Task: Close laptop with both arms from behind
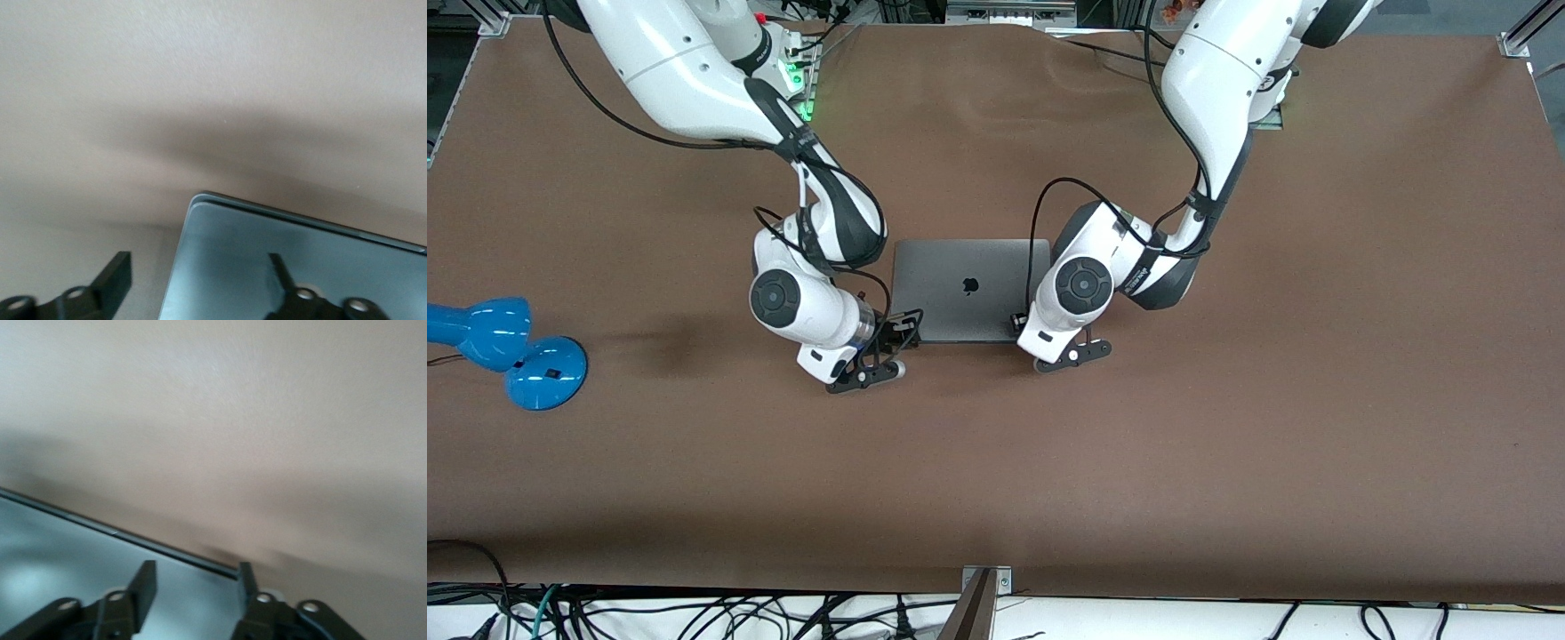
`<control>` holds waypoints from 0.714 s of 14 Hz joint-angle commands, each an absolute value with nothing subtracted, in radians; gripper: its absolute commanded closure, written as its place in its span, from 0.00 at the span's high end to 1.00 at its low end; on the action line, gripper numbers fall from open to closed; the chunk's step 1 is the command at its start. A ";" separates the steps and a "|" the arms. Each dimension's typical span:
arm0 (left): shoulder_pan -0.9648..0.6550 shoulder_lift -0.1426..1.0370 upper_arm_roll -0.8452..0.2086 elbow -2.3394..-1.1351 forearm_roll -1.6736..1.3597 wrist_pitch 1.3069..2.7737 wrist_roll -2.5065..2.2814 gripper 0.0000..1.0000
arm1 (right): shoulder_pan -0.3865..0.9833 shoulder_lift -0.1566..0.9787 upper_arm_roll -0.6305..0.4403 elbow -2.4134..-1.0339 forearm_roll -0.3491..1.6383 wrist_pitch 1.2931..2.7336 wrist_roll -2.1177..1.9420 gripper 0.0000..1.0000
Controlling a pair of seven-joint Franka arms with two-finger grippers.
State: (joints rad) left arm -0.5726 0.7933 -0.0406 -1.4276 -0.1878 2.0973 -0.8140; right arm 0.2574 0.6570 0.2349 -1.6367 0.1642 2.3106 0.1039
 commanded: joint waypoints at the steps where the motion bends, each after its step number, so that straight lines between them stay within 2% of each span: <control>1: -0.551 0.747 -0.041 -1.427 -0.156 2.040 -0.818 1.00 | 0.247 0.497 0.221 -1.687 0.160 2.171 0.109 1.00; 6: -0.503 0.637 -0.041 -1.428 -0.104 1.930 -0.810 1.00 | 0.135 0.309 0.210 -1.678 0.160 1.844 0.110 1.00; 10: -0.462 0.520 -0.041 -1.430 -0.084 1.771 -0.734 1.00 | 0.036 0.181 0.209 -1.678 0.153 1.694 0.143 1.00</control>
